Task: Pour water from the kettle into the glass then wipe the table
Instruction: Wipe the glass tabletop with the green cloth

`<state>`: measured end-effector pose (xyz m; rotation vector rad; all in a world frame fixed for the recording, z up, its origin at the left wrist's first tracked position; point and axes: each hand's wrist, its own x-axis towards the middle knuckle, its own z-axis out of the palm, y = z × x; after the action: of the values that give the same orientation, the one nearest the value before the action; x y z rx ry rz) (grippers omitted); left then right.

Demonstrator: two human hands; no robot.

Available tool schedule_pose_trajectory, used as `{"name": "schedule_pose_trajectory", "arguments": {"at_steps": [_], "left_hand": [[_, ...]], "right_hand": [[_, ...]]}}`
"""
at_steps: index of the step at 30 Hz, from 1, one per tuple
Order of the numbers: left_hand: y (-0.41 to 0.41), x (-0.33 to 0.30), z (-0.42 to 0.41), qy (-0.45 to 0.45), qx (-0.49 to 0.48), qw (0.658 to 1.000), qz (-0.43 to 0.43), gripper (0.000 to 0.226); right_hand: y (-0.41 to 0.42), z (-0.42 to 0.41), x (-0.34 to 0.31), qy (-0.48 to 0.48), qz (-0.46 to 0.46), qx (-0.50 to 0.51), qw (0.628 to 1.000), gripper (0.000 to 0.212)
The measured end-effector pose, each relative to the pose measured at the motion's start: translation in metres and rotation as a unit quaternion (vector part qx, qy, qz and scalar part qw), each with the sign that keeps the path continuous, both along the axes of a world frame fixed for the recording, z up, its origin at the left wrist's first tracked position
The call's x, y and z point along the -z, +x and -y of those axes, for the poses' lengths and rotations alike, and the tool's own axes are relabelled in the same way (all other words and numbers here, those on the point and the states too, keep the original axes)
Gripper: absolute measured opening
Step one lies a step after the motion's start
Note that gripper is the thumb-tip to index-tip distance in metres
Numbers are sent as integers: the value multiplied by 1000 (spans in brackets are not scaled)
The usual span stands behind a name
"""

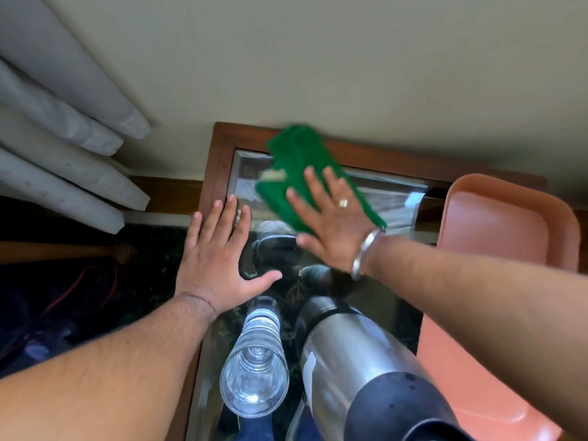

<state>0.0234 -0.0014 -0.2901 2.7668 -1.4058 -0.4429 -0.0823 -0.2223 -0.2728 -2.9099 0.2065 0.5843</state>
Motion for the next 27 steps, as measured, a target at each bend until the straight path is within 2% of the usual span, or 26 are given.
{"name": "schedule_pose_trajectory", "arguments": {"at_steps": [2,3,4,6,8,9,13,15,17,19,21,22,23,26,27], "left_hand": [[1,0,1,1,6,1000,2,118],[1,0,0,4,7,1000,2,118],[1,0,0,6,7,1000,4,119],[1,1,-2,8,7,1000,5,120],[1,2,-1,5,6,1000,2,120],[0,1,-1,3,4,1000,0,120],[1,-2,0,7,0,1000,-4,121],[0,-3,1,10,0,1000,-4,121],[-1,-4,2,9,-1,1000,-2,120],[-1,-3,1,6,-1,1000,2,119],[-2,-2,2,4,3,1000,4,119],[-2,-1,2,3,3,1000,4,118],[-2,-1,2,1,2,1000,2,118],[-2,-3,3,-4,-3,1000,-10,118],[-2,-4,3,-4,-6,1000,-14,118]], "right_hand": [[-34,-1,-3,55,22,-144,988,67],[-46,14,-2,47,27,-170,984,64],[-52,30,2,19,30,-144,989,64],[-48,47,4,-26,19,39,999,66],[-32,33,5,-22,-9,212,977,67],[-26,21,4,-8,-13,253,967,67],[-40,-11,-18,119,-47,210,969,70],[-60,-6,-32,172,-12,273,946,71],[-79,4,-40,110,8,393,913,74],[-87,4,-46,62,-51,445,892,60],[-83,-2,-53,128,-93,464,872,37],[-77,-3,-57,187,-76,501,841,27],[-70,-4,-65,260,-45,557,787,19],[-59,15,-107,464,65,680,565,16],[-61,25,-125,497,101,686,522,13]]}}
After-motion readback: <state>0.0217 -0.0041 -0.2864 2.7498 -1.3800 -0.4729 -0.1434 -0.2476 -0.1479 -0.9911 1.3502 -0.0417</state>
